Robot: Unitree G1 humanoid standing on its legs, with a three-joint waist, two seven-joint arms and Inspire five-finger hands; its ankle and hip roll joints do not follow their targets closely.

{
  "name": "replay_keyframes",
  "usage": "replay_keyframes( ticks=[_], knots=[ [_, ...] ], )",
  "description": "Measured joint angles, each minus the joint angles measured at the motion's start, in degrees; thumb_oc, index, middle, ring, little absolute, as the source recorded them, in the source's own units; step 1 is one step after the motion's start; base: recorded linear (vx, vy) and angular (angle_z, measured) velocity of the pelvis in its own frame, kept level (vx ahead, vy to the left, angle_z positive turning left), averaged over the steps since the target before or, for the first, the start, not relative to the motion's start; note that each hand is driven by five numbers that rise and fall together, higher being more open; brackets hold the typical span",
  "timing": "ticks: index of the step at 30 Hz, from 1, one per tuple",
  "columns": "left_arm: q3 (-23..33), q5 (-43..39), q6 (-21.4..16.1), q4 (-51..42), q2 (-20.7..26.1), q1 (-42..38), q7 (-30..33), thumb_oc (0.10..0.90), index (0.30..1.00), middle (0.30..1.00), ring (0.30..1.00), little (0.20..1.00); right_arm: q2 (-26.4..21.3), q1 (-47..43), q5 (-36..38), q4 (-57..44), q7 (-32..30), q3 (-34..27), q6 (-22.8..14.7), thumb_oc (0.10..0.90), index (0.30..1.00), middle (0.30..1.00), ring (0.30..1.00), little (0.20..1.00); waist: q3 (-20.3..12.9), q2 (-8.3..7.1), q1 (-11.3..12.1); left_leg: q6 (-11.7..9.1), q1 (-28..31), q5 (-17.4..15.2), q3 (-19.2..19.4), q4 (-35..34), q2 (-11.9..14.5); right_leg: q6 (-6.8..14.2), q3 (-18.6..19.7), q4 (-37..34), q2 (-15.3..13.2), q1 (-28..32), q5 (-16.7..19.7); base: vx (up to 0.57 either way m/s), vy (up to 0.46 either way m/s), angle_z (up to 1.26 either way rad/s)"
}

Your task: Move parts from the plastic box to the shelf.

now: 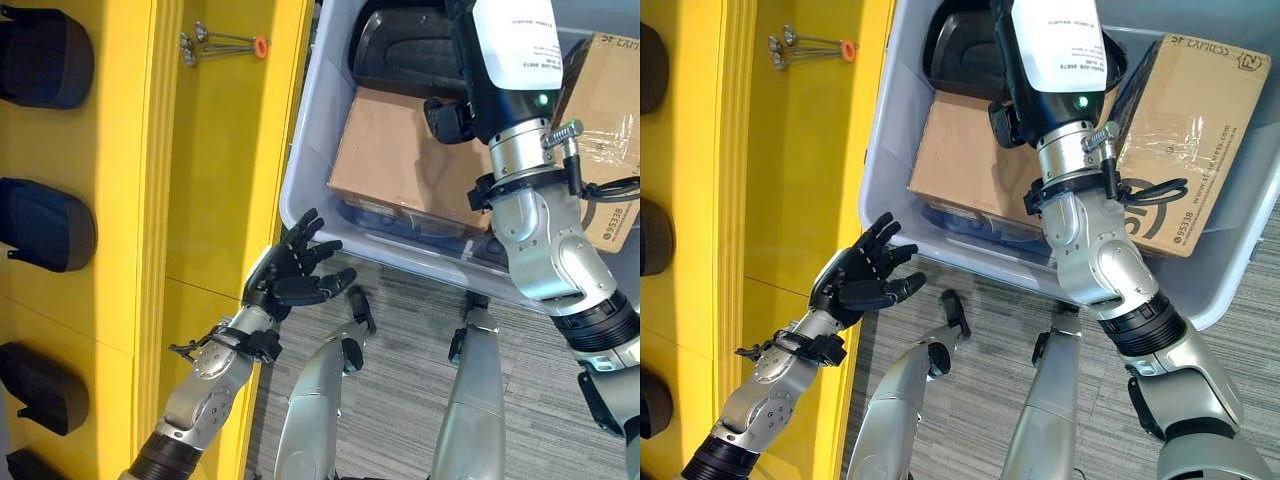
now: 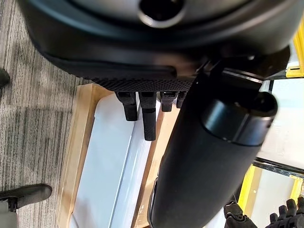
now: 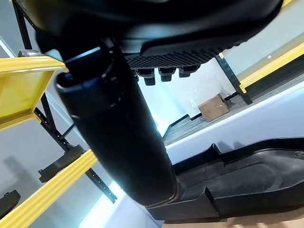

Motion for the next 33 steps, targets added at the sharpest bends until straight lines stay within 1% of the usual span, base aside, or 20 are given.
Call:
replay_keyframes(
  ticks=[5, 9, 13, 18, 20, 23, 26, 27, 28, 30, 33],
  knots=[
    [-0.1, 0.0, -0.1, 0.0, 0.0, 0.1, 0.0, 0.9, 1.0, 1.0, 1.0, 1.0, -0.1, 0.0, 0.0, 0.4, 0.0, 0.6, 0.5, 0.9, 1.0, 1.0, 1.0, 1.0, 0.0, 0.0, 0.0, 0.0, -0.1, 0.0, 0.0, 0.0, -0.1, 0.0, 0.0, 0.0, -0.1, -0.1, 0.0, 0.0, 0.0, 0.0],
    [-0.4, 0.0, -0.3, 0.0, 0.0, 0.1, -0.1, 0.9, 1.0, 1.0, 1.0, 1.0, -0.1, -1.9, 0.0, 6.7, -0.6, 2.2, 0.9, 0.9, 1.0, 1.0, 1.0, 1.0, 0.0, 0.02, 0.2, 0.0, -0.2, 0.0, 0.0, -0.1, -0.1, 0.1, 0.0, 0.0, -0.1, -0.2, -0.1, 0.0, 0.0, 0.0],
    [-0.4, -0.1, -0.6, -0.1, 0.0, 0.1, -0.7, 0.9, 1.0, 1.0, 1.0, 1.0, 0.0, -2.2, 0.0, 9.0, -0.9, 2.2, 0.9, 0.9, 1.0, 1.0, 1.0, 1.0, 0.0, 0.03, 0.5, 0.0, -0.8, 0.0, -0.3, 0.1, -0.2, 0.1, -0.2, 0.6, -0.3, -0.7, -0.4, 0.01, 0.002, 0.02],
    [-1.2, -0.1, -0.6, -0.2, 0.0, -0.1, -1.4, 0.9, 1.0, 1.0, 1.0, 1.0, -0.1, -2.5, -0.7, 9.7, -0.8, 2.5, 1.0, 0.9, 1.0, 1.0, 1.0, 1.0, 0.0, 0.03, 1.4, 0.0, -1.0, 0.0, -1.1, 0.3, -0.2, -0.3, -0.9, 1.6, -0.5, -0.7, -1.3, 0.02, -0.003, 0.06],
    [-1.2, -0.1, -0.4, -0.2, 0.0, -0.1, -1.4, 0.9, 1.0, 1.0, 1.0, 1.0, -0.2, -2.8, -1.5, 9.7, -0.8, 2.9, 1.0, 0.9, 1.0, 1.0, 1.0, 1.0, 0.0, 0.03, 1.5, -0.1, -1.1, -0.1, -1.5, 0.7, -0.2, -0.3, -1.3, 2.4, -0.7, -0.8, -1.8, 0.02, -0.012, 0.1],
    [-1.1, -0.1, -0.4, -0.1, 0.1, -0.1, -1.4, 0.9, 1.0, 1.0, 1.0, 1.0, -0.5, -5.3, -1.8, 10.6, -0.8, 5.1, 1.0, 0.9, 1.0, 1.0, 1.0, 1.0, 0.0, 0.03, 1.6, -0.3, -1.4, -0.2, -2.0, 1.1, -0.2, -0.6, -1.6, 3.2, -0.8, -1.0, -2.3, 0.03, 0.001, 0.07],
    [-1.1, -1.5, -0.7, -0.1, 0.1, 0.0, -2.1, 0.9, 1.0, 1.0, 1.0, 1.0, -0.7, -7.5, -1.8, 11.2, -0.8, 5.9, 1.2, 0.9, 1.0, 1.0, 1.0, 1.0, 0.0, 0.04, 1.8, -0.4, -2.2, -0.4, -2.6, 1.9, -0.2, -0.6, -1.9, 4.2, -1.0, -1.5, -2.8, 0.04, 0.005, 0.08],
    [-1.1, -2.1, -0.8, -0.1, 0.1, -0.1, -2.6, 0.9, 1.0, 1.0, 1.0, 1.0, -1.4, -9.5, -1.8, 13.7, -0.8, 6.0, 1.3, 0.9, 1.0, 1.0, 1.0, 1.0, 0.0, 0.03, 2.7, -0.5, -2.9, -0.5, -2.9, 2.7, -0.1, -0.8, -2.0, 4.9, -1.1, -2.1, -3.2, 0.04, -0.016, 0.09],
    [-1.1, -2.2, -0.8, -0.1, 0.2, 0.0, -2.6, 0.9, 1.0, 1.0, 1.0, 1.0, -1.5, -10.3, -2.1, 15.2, -0.8, 6.2, 1.4, 0.9, 1.0, 1.0, 1.0, 1.0, 0.0, 0.03, 3.1, -0.5, -3.0, -0.6, -3.0, 2.9, -0.1, -0.8, -2.0, 5.2, -1.2, -2.2, -3.3, 0.04, -0.027, 0.09],
    [-1.1, -2.2, -0.6, 0.0, 0.2, 0.0, -2.6, 0.9, 1.0, 1.0, 1.0, 1.0, -1.9, -11.7, -2.2, 17.3, -0.5, 7.3, 2.0, 0.9, 1.0, 1.0, 1.0, 1.0, 0.0, 0.03, 3.3, -0.4, -3.4, -0.9, -3.4, 3.7, -0.1, -0.8, -2.3, 6.0, -1.4, -2.2, -3.8, 0.02, -0.034, 0.1],
    [-1.1, -2.1, -0.2, 0.6, 0.3, 0.2, -2.7, 0.9, 1.0, 1.0, 1.0, 1.0, -3.2, -12.0, -2.2, 17.8, -0.6, 7.4, 2.8, 0.9, 1.0, 1.0, 1.0, 1.0, 0.0, 0.03, 3.7, -0.6, -4.8, -1.4, -4.9, 5.5, 0.1, -1.2, -3.5, 7.1, -1.6, -2.4, -4.5, 0.02, -0.041, 0.14]
  ],
)
